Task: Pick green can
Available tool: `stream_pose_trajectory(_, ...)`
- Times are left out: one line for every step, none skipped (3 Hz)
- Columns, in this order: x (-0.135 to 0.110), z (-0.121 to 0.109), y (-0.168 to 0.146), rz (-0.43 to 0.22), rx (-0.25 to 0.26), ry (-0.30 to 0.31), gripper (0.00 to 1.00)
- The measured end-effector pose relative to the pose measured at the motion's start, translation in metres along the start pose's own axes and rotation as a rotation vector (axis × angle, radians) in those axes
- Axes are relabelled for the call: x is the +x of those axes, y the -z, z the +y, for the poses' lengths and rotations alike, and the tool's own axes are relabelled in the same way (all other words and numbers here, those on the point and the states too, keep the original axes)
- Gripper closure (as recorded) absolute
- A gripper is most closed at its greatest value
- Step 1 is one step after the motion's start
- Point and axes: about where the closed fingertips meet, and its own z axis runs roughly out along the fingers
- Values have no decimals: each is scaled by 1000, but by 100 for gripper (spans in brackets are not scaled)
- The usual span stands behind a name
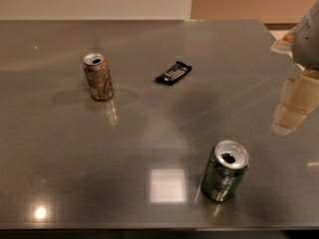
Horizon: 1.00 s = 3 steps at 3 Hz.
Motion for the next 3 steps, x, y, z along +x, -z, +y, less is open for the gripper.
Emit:
stream_pose_trajectory(0,0,0,0,0,0,0)
stream_pose_trajectory(1,6,1,-2,-21,13,0)
stream_pose_trajectory(2,26,-3,-32,-81,41,0)
